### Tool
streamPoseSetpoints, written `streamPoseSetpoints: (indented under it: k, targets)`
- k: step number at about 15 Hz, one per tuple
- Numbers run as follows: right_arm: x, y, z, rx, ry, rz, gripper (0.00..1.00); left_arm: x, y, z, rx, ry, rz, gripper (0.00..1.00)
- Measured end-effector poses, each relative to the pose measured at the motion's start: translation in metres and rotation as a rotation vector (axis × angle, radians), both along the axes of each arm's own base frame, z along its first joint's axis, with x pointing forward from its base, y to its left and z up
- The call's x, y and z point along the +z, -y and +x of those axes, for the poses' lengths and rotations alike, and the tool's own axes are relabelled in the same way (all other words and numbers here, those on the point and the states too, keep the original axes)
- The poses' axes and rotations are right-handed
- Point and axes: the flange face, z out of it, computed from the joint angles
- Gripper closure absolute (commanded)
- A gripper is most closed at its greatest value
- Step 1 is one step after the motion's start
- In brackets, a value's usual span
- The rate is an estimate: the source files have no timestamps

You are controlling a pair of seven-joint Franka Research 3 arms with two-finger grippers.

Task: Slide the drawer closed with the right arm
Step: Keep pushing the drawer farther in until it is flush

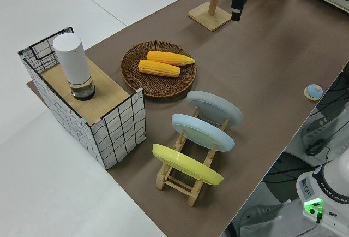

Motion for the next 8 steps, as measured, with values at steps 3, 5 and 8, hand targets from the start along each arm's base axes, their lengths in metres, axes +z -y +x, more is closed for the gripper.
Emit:
streamPoseSetpoints:
  k: [3,5,8]
  targets:
    - [0.001,0.02,0.005,0.006,0.01,-0.007,1.0,0.0,0.0,0.0,0.0,0.0,0.0,0.01]
    - [0.002,0.034,0.009,0.01,0.024,-0.012,1.0,0.0,0.0,0.0,0.0,0.0,0.0,0.01]
    - [-0.001,0.055,0.014,-0.004,0.044,-0.015,1.0,0.0,0.0,0.0,0.0,0.0,0.0,0.01]
